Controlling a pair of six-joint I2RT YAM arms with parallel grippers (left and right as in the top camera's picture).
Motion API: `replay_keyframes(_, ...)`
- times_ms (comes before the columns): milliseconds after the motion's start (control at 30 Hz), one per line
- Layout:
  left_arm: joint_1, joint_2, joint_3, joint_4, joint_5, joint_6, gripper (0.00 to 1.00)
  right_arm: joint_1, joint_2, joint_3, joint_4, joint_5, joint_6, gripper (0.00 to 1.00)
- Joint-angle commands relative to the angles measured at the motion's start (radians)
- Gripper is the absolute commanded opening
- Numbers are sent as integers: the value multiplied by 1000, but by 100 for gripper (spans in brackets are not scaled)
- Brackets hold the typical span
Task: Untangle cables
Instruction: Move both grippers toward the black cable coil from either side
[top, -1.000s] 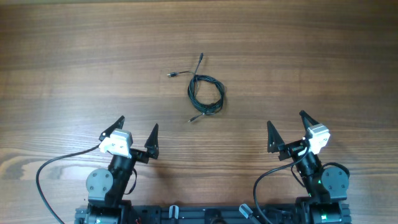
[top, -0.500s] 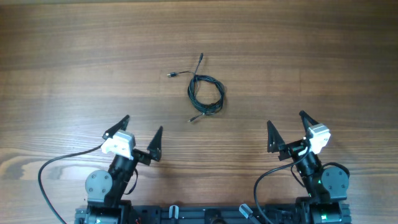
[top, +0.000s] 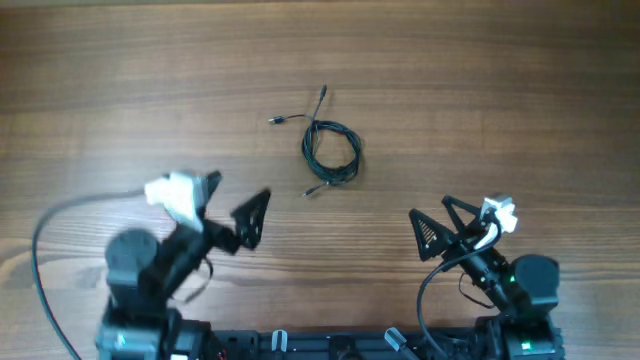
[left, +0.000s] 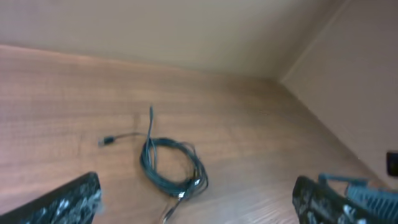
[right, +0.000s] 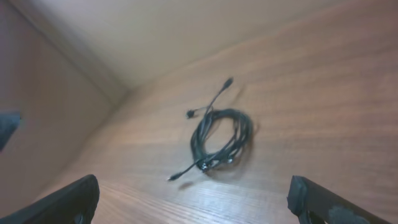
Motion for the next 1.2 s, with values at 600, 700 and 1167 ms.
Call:
replay_keyframes(600, -67, 894, 589, -241, 172, 19, 100, -2, 925, 817, -275, -93, -9, 100)
replay_keyframes(700, -68, 894, 589, -263, 119, 18, 100, -2, 992, 817, -246, -145, -88, 100)
replay_keyframes(1167, -212, 1047, 589, -165, -229, -163, 68, -2, 1067, 818, -409, 215, -171, 80)
